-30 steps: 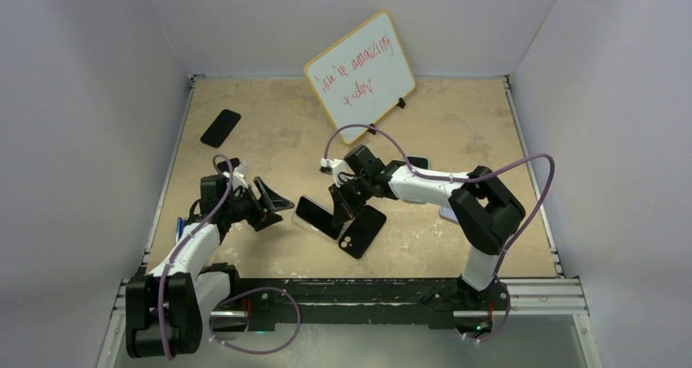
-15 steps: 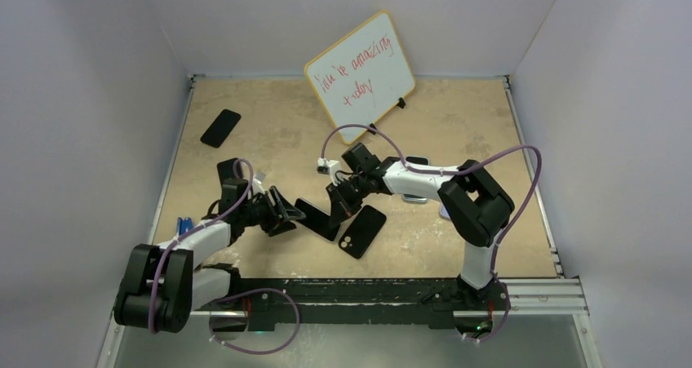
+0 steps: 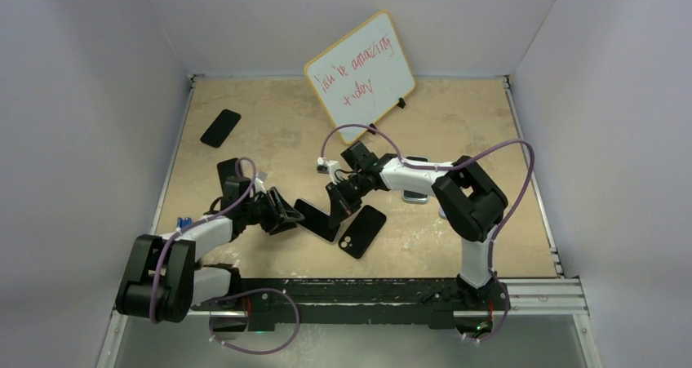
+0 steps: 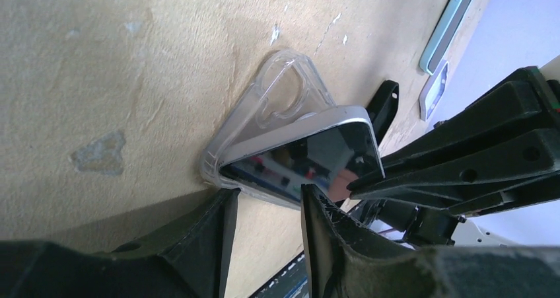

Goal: Put the phone into the phone case

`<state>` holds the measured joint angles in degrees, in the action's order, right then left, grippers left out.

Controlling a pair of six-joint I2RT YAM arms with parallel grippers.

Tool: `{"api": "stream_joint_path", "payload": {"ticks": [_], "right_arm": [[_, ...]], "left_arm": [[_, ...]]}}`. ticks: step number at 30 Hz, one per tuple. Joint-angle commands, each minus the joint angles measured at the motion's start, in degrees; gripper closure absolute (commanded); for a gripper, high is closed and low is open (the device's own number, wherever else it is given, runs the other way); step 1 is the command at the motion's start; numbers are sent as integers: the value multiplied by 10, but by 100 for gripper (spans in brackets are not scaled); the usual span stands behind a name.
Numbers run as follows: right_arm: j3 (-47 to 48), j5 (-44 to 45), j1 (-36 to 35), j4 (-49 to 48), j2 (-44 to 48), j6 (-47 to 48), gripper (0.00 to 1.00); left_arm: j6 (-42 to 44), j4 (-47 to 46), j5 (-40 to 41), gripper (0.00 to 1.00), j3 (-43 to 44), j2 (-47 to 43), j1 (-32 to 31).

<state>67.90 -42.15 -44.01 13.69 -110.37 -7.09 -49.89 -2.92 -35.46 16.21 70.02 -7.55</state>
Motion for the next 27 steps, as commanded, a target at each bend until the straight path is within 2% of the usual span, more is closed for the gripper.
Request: {"api": "stream_joint_path", "payload": {"ticks": [1, 6, 11, 19, 22, 27], "right_arm": [[2, 58, -20, 19, -25, -34, 93], [0, 103, -18, 10, -5, -66, 79], [3, 130, -17, 10, 19, -78, 74], [-5, 179, -17, 50, 84, -104, 51], [9, 208, -17, 68, 87, -102, 50], [28, 230, -17, 65, 67, -106, 56]], "left_arm": [[38, -47, 61, 58, 41, 16, -3], [53, -27, 72, 60, 52, 13, -3], [62, -23, 70, 60, 53, 15, -3], [81, -2, 60, 60, 73, 23, -3], [92, 1, 61, 60, 78, 31, -3], [97, -11, 51, 59, 85, 61, -3]]}}
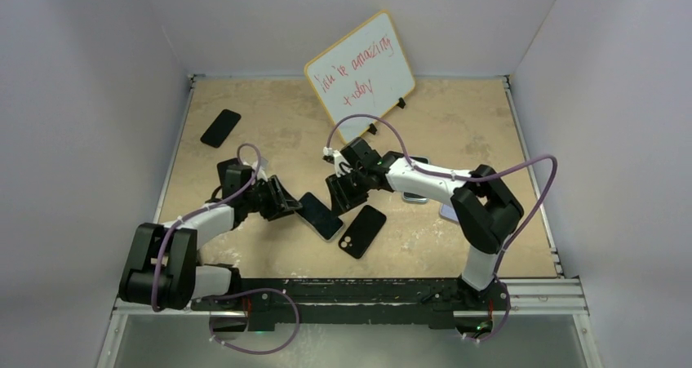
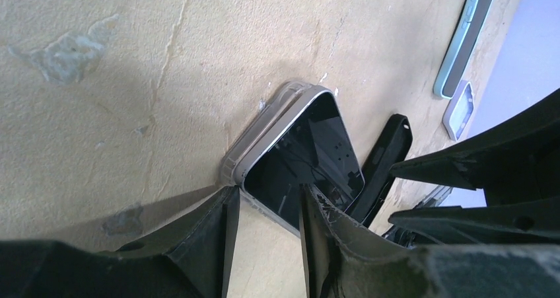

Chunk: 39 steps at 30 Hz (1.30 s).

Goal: Put the phone into the phone case

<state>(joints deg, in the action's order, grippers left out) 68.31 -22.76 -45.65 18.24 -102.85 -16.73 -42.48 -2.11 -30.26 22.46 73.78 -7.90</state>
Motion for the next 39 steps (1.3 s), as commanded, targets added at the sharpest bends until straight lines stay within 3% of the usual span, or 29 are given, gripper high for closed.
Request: {"api": "stream_joint_path", "payload": {"ticks": [1, 7, 12, 18, 23, 30, 39], "right_arm": [[25, 38, -1, 15, -12, -12, 56], [31, 49, -1, -7, -36, -30, 61], [39, 69, -1, -8, -49, -36, 70], [22, 71, -1, -22, -43, -38, 88], [12, 52, -2, -33, -56, -45, 98], [-19, 57, -11, -39, -69, -61, 100], [-44, 50, -50, -52, -77, -84, 100]], "left_arm": [[24, -21, -4, 59, 26, 29, 1], [29, -45, -14, 64, 49, 68, 1], [47, -23, -31, 67, 86, 93, 1], [87, 65, -18, 58, 107, 74, 1], [64, 43, -28, 52, 57, 56, -1], [25, -51, -64, 51, 13, 95, -12], [19, -59, -62, 56, 15, 90, -18]]}}
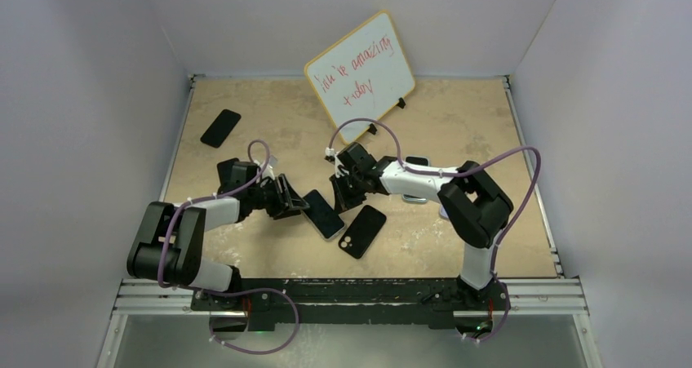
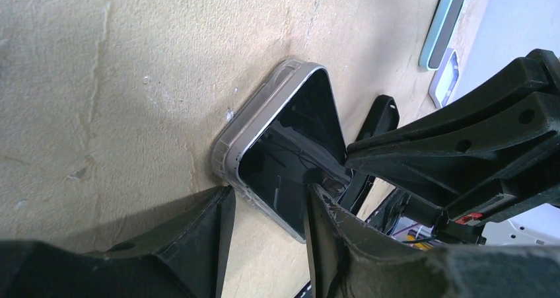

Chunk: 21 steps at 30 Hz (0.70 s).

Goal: Put the phone into the phone case

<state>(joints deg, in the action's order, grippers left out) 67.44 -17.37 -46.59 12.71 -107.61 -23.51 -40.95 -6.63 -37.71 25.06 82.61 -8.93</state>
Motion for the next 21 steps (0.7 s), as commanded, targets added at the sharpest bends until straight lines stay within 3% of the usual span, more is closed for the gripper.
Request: {"api": "stream_joint_path", "payload": {"ticks": [1, 11, 21], "right_arm": [[-38, -11, -41, -2, -27, -18, 100], [-48, -85, -53, -56, -16, -71, 100], [-83, 55, -50, -82, 56, -165, 70]], "left_arm": [[3, -14, 12, 56, -12, 1, -8], [-4, -26, -10, 65, -15, 2, -12], [36, 62, 10, 69, 18, -24, -11]]}}
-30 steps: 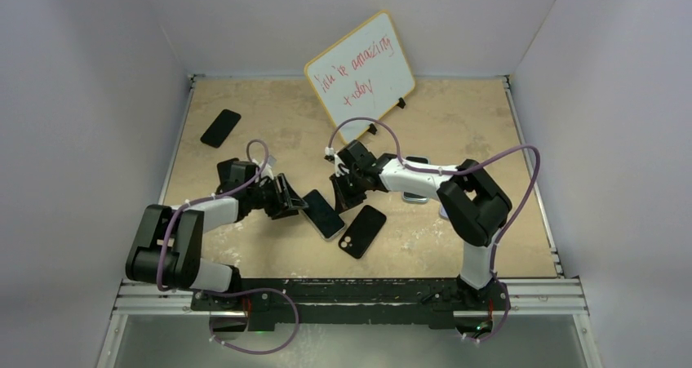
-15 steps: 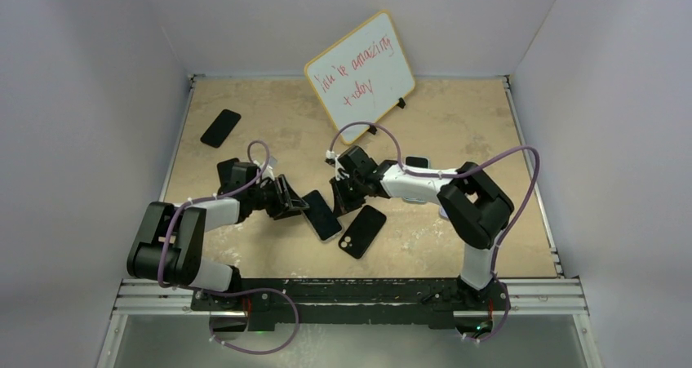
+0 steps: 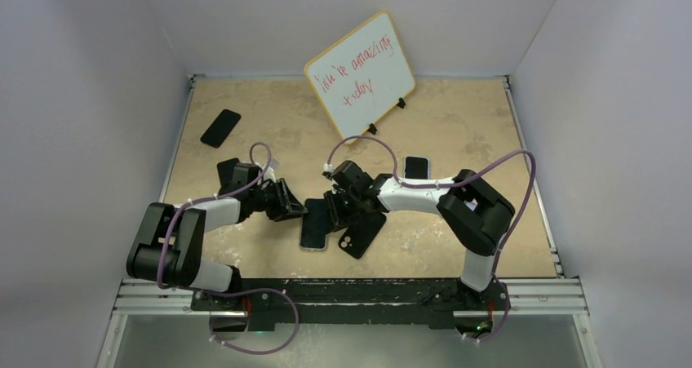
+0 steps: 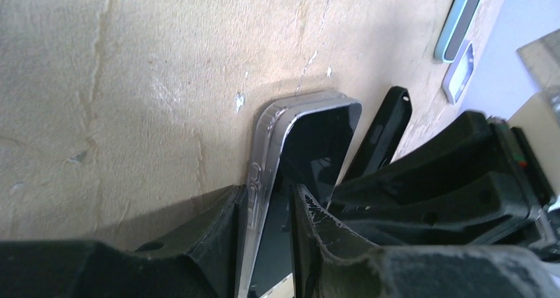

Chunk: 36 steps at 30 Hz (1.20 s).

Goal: Put the phone into the phone case

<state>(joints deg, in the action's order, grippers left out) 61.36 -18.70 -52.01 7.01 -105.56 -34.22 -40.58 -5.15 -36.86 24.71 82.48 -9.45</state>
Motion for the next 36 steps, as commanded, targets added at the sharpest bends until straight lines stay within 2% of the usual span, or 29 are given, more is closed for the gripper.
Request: {"api": "stream_joint_path", "payload": {"ticks": [1, 8, 16, 20, 22, 26, 34, 36], "right_arm": [[-30, 72, 3, -40, 39, -72, 66], [-69, 99, 3, -139, 39, -143, 45], [-68, 82, 1, -182, 13, -193, 32], [-64, 45, 1, -224, 8, -227, 29], [-59, 26, 2, -240, 4, -245, 28], [-40, 27, 2, -240, 3, -259, 25], [-109, -48, 33, -464, 10, -353, 19], [-117, -47, 37, -479, 20, -346, 19]], "left_arm": [[37, 66, 8, 69, 24, -30, -6], [57, 124, 34, 64, 33, -48, -6], [37, 88, 16, 75, 4, -30, -7], [23, 63, 3, 80, -8, -18, -7], [8, 31, -12, 86, -18, -11, -7], [-28, -24, -47, 91, -38, 0, -7], [-107, -107, -83, 89, -69, 2, -7], [-110, -103, -77, 87, -68, -9, -7]]}}
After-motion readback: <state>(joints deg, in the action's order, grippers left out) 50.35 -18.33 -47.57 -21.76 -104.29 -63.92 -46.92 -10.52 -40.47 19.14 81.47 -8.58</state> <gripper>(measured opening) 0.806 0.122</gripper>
